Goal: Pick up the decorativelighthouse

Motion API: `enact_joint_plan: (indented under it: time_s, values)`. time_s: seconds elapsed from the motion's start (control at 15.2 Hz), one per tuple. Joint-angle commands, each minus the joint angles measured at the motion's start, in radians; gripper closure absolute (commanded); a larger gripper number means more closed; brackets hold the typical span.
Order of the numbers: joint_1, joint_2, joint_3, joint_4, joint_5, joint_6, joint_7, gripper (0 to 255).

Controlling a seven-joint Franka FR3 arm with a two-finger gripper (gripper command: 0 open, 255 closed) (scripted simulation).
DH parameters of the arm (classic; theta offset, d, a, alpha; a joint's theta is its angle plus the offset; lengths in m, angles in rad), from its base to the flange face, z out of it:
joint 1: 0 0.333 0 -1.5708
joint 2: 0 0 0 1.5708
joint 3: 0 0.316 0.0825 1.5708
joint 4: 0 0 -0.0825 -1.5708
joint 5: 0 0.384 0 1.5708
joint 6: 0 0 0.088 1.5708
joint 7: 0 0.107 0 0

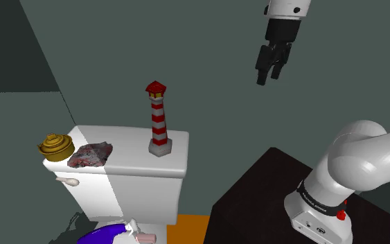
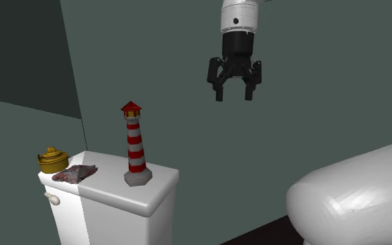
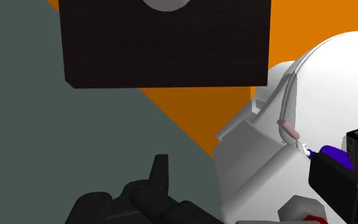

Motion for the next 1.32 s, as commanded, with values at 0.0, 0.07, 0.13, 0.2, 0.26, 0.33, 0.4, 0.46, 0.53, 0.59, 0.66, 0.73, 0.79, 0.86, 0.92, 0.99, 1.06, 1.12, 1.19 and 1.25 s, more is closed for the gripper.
enact_joint_plan:
  time_s: [0.0,0.07,0.13,0.2,0.26,0.33,0.4,0.46,0.53,0.59,0.66,0.73,0.79,0.86,0.92,0.99,1.06,1.12,1.19,1.25]
  values:
    - [0.0,0.0,0.0,0.0,0.0,0.0,0.0,0]
    - [0.005,0.012,0.01,-0.007,0.016,0.036,0.008,0]
    - [0.011,0.026,0.02,-0.012,0.031,0.072,0.015,0]
    - [0.016,0.04,0.03,-0.017,0.046,0.108,0.021,0]
    - [0.021,0.056,0.04,-0.02,0.061,0.144,0.028,0]
    - [0.026,0.072,0.05,-0.022,0.075,0.18,0.034,0]
    - [0.032,0.089,0.06,-0.023,0.088,0.215,0.039,0]
    - [0.037,0.107,0.07,-0.022,0.101,0.251,0.044,0]
    - [0.042,0.126,0.081,-0.02,0.114,0.286,0.05,0]
    - [0.047,0.146,0.091,-0.017,0.126,0.321,0.054,0]
    - [0.051,0.167,0.101,-0.013,0.137,0.356,0.059,0]
    - [0.056,0.188,0.112,-0.007,0.148,0.39,0.063,0]
    - [0.06,0.21,0.122,-0.001,0.158,0.424,0.068,0]
    - [0.064,0.232,0.132,0.007,0.167,0.457,0.072,0]
    - [0.068,0.255,0.143,0.016,0.176,0.49,0.076,0]
    - [0.072,0.279,0.153,0.027,0.184,0.522,0.08,0]
    - [0.076,0.303,0.164,0.038,0.191,0.554,0.084,0]
    - [0.079,0.328,0.174,0.051,0.197,0.585,0.088,0]
    - [0.083,0.353,0.184,0.065,0.203,0.616,0.093,0]
    - [0.086,0.378,0.194,0.08,0.207,0.645,0.097,0]
